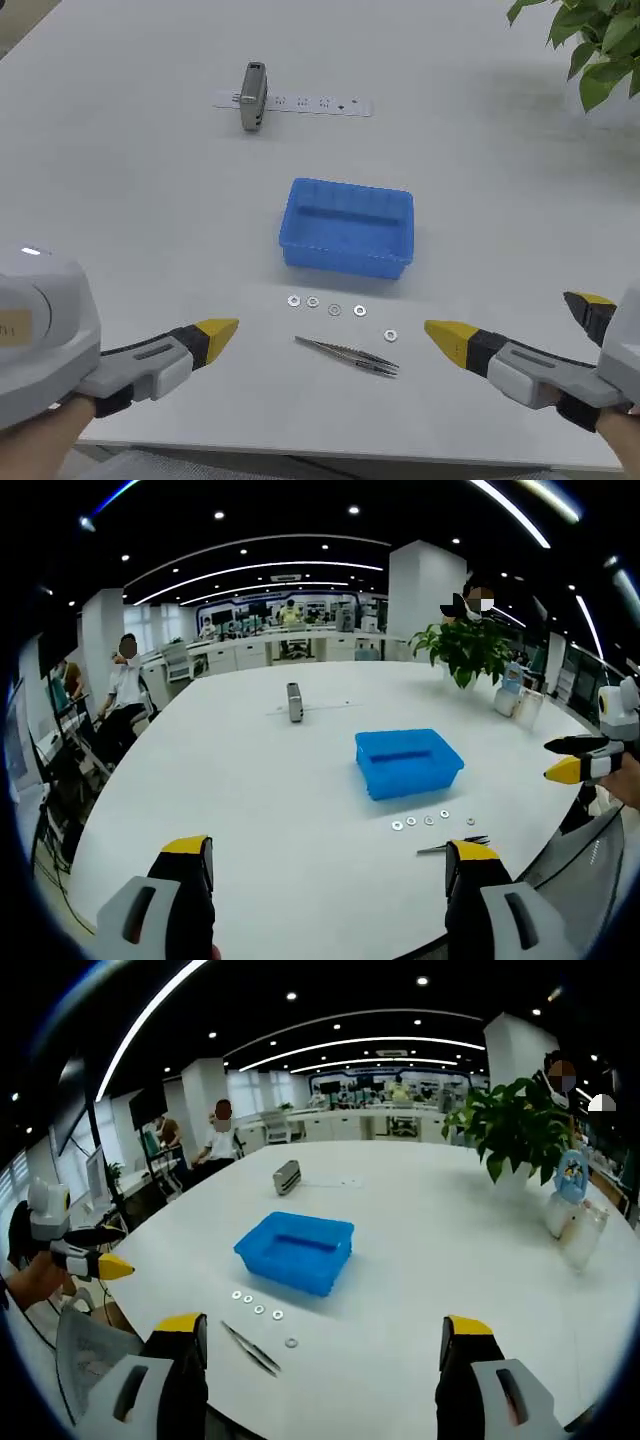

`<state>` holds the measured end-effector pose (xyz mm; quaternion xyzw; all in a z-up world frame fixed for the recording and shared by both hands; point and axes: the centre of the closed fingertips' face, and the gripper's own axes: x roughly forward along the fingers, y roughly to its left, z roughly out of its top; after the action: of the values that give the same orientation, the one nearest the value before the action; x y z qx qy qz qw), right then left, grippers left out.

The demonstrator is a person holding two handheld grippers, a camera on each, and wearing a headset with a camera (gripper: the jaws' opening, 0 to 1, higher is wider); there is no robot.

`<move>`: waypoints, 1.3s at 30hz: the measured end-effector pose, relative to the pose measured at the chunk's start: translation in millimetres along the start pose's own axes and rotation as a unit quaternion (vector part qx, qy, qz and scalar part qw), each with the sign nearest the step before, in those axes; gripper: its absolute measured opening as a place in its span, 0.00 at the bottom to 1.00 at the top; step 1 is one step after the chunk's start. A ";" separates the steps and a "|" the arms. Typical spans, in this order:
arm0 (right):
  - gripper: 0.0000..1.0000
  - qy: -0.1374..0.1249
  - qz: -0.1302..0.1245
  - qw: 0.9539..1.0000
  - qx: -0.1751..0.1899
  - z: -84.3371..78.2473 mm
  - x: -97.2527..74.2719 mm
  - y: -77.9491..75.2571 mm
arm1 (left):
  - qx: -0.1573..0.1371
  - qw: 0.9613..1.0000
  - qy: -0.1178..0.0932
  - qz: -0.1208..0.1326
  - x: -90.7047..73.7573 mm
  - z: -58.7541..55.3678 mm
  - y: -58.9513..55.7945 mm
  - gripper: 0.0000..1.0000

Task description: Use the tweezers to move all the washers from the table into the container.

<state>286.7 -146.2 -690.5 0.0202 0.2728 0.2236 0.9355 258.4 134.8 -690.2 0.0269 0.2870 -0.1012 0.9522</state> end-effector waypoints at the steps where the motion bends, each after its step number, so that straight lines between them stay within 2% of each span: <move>1: 0.98 0.000 0.003 1.000 0.001 0.2 0.5 1.4 | 0.001 1.000 0.000 0.000 0.0 0.2 0.3 0.99; 9: 0.99 0.007 0.007 1.000 -0.005 -1.7 1.8 4.6 | -0.014 1.000 -0.002 0.003 -0.7 0.5 3.9 0.99; 17: 0.99 0.011 0.010 1.000 -0.003 -3.8 3.1 5.1 | -0.007 1.000 0.004 0.003 1.8 -1.6 3.7 0.99; 27: 0.99 0.014 0.014 1.000 -0.002 -5.0 6.9 6.3 | 0.002 1.000 0.011 -0.004 5.7 -2.8 -1.4 0.99; 33: 0.99 0.022 0.022 0.999 -0.014 -2.1 8.5 9.9 | 0.005 1.000 0.008 -0.005 7.8 -0.1 -4.1 0.99; 37: 0.98 0.027 0.025 0.999 -0.024 -1.9 9.8 11.6 | 0.003 1.000 0.005 -0.016 11.6 0.5 -11.0 0.98; 39: 0.98 0.028 0.025 0.999 -0.025 -3.0 11.6 11.4 | 0.012 1.000 0.008 -0.022 13.5 -0.7 -14.5 0.96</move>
<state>289.2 -131.2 -697.0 -0.0024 0.2927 0.2541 0.9218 266.0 118.3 -698.1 0.0330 0.2935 -0.1251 0.9472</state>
